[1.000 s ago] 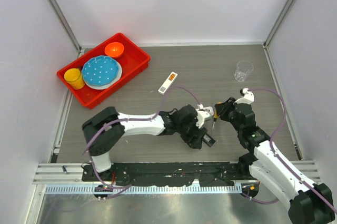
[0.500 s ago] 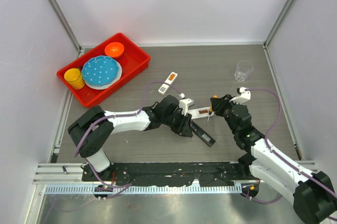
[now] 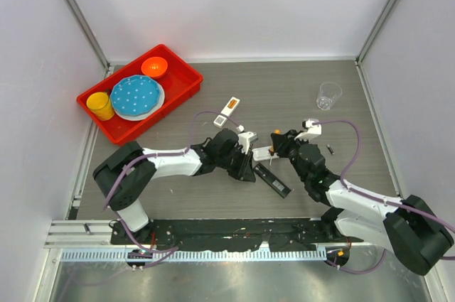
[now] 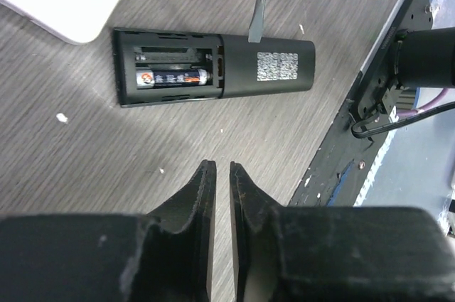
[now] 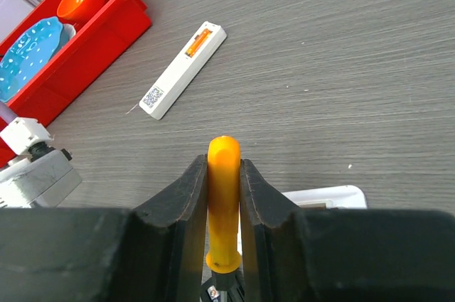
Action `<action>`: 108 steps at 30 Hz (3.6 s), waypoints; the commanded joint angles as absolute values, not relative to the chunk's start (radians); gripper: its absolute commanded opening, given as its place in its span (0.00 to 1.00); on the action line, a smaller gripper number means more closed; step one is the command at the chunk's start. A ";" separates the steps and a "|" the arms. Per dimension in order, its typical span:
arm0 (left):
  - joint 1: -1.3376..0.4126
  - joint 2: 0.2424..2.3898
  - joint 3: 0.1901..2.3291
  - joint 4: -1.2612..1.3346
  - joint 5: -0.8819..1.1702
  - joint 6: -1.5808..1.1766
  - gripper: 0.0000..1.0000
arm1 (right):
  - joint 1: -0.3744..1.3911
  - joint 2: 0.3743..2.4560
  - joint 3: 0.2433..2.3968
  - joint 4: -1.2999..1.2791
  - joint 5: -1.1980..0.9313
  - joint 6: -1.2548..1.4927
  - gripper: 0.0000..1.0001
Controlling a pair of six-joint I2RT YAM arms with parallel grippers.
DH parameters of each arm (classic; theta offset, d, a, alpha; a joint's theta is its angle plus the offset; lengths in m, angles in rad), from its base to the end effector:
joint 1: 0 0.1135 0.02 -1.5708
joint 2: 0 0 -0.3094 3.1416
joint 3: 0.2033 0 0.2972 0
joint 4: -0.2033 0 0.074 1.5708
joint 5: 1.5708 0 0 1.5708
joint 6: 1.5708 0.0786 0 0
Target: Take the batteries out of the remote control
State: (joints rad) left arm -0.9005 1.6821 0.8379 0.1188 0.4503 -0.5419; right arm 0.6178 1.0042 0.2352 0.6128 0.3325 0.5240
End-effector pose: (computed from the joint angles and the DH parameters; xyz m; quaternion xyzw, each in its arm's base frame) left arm 0.2222 -0.3354 0.1472 0.2487 0.8584 -0.4169 0.1659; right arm 0.2197 0.1247 0.1922 0.0723 0.7539 0.2405 0.6072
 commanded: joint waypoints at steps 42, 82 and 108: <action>-0.854 1.882 0.986 0.006 0.370 -0.655 0.00 | 0.750 1.391 0.324 0.796 0.453 0.566 0.01; -0.899 1.881 0.980 0.074 0.331 -0.753 0.00 | 0.687 1.212 0.268 0.676 0.534 0.624 0.01; -0.899 1.710 0.928 0.504 0.529 -0.745 0.59 | 0.690 0.752 0.288 0.400 0.364 0.747 0.01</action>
